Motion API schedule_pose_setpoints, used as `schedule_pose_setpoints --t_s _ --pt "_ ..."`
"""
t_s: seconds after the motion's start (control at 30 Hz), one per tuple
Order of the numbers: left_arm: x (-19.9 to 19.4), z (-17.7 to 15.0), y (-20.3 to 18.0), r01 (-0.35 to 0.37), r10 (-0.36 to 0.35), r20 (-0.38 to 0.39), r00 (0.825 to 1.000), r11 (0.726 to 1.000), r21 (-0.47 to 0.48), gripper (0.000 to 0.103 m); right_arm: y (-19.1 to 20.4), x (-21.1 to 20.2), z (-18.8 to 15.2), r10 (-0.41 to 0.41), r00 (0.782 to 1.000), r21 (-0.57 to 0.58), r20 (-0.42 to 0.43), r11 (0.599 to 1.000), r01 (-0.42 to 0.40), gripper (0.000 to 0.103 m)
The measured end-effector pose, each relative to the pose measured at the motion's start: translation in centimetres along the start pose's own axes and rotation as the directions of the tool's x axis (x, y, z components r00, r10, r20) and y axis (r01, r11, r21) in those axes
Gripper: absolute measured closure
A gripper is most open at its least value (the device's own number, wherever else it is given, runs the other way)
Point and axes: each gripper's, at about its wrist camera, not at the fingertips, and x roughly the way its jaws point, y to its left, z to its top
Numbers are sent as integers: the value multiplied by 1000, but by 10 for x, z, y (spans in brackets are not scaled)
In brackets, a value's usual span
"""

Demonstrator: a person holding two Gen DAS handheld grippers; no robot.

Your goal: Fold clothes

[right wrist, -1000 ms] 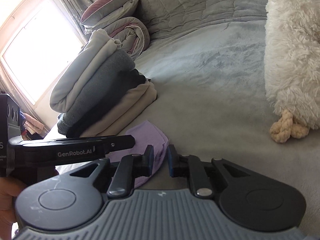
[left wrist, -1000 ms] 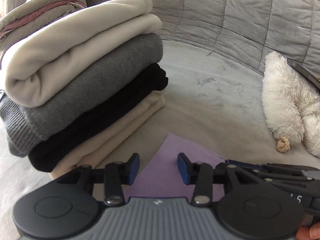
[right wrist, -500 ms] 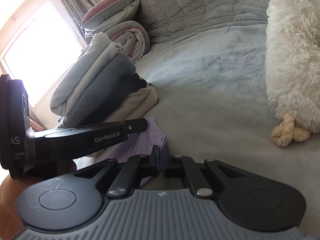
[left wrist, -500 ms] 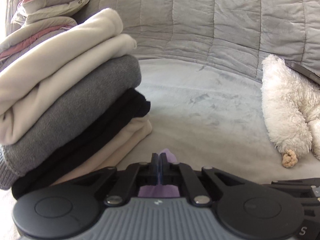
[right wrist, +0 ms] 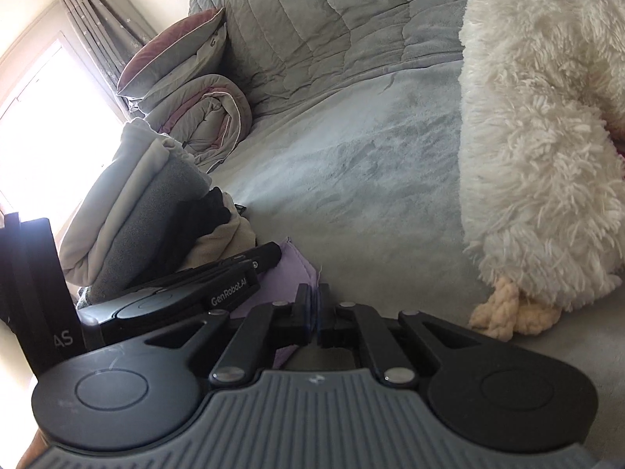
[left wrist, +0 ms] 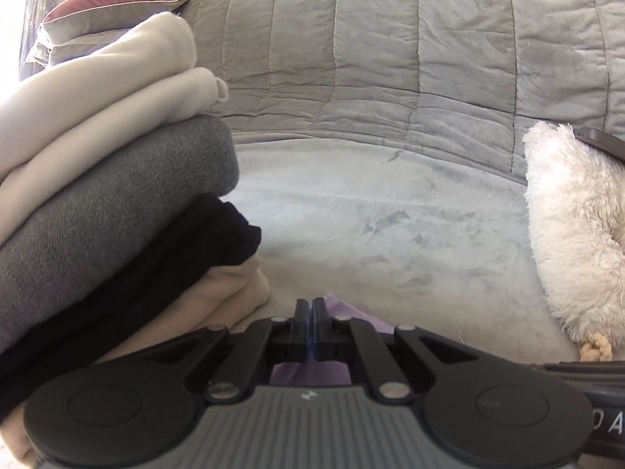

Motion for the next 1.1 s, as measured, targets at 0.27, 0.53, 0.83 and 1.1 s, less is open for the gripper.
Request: schedule_pose_setpoints --t_s 0.27,0.53,0.83,1.1 --pt "-47 -2 7 -39 40 42 998 999 -31 55 -3 -11 2 -8 999 -5 48 1000 8 85" --pt "-115 -23 42 -163 166 25 986 981 -108 37 7 -25 1 20 994 -42 105 999 -15 63" --pt "-196 -67 95 -318 320 -23 947 927 -197 31 26 -33 -7 72 992 -66 99 996 -65 61" --pt "-260 -113 142 -429 429 -67 901 855 -291 26 48 -29 -18 119 991 -79 63 990 -114 57"
